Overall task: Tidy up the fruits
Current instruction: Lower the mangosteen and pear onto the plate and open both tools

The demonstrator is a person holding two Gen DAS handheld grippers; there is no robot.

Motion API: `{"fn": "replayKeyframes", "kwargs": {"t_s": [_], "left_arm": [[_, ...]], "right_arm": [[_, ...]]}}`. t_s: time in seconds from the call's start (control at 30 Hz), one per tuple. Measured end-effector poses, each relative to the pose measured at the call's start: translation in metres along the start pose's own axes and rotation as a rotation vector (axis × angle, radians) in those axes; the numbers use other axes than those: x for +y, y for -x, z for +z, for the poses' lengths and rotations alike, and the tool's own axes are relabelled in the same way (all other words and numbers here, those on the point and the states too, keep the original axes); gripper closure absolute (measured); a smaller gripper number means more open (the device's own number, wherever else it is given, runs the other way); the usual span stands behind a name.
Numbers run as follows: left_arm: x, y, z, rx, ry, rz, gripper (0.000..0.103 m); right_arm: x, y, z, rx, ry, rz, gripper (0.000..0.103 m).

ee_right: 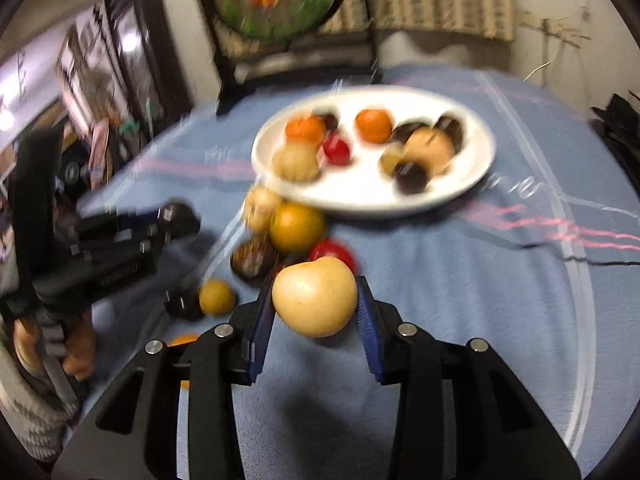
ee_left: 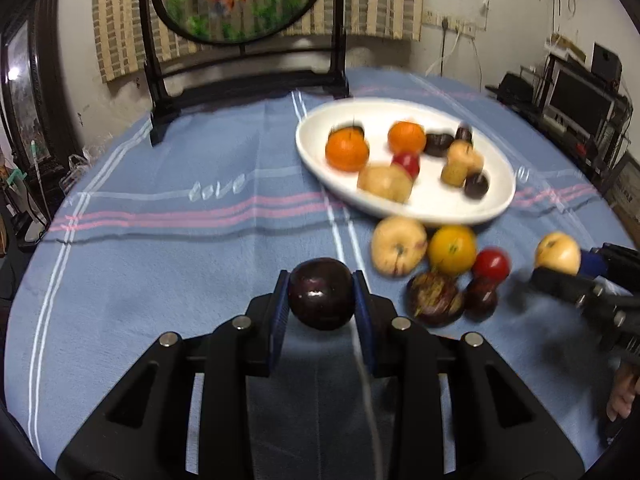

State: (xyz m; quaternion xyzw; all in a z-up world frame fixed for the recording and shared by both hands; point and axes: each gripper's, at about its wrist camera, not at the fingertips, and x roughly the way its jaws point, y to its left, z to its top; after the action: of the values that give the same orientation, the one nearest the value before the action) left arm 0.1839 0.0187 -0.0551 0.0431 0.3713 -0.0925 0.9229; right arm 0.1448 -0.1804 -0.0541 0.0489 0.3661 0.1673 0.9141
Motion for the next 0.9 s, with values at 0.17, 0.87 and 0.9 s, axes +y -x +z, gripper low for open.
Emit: {"fn": "replayKeyframes", "kwargs": {"t_s": [0.17,0.87,0.9], "left_arm": [[-0.017,0.006,0.052,-0.065,-0.018,-0.005,0.072],[-0.04,-0.092,0.102,0.009,0.02,-0.068,0.043],[-0.038,-0.091,0.103,0.007,0.026,-0.066,0.04]], "right_arm": [[-0.017,0.026,0.052,-0.118,-0.034,-0.042,0.063],[-0.06,-0.075,0.086,-0.066,-0.07,-0.118,0.058],[-0.057,-0.074,0.086,-0.071,-0.061,-0.119,0.051]]}}
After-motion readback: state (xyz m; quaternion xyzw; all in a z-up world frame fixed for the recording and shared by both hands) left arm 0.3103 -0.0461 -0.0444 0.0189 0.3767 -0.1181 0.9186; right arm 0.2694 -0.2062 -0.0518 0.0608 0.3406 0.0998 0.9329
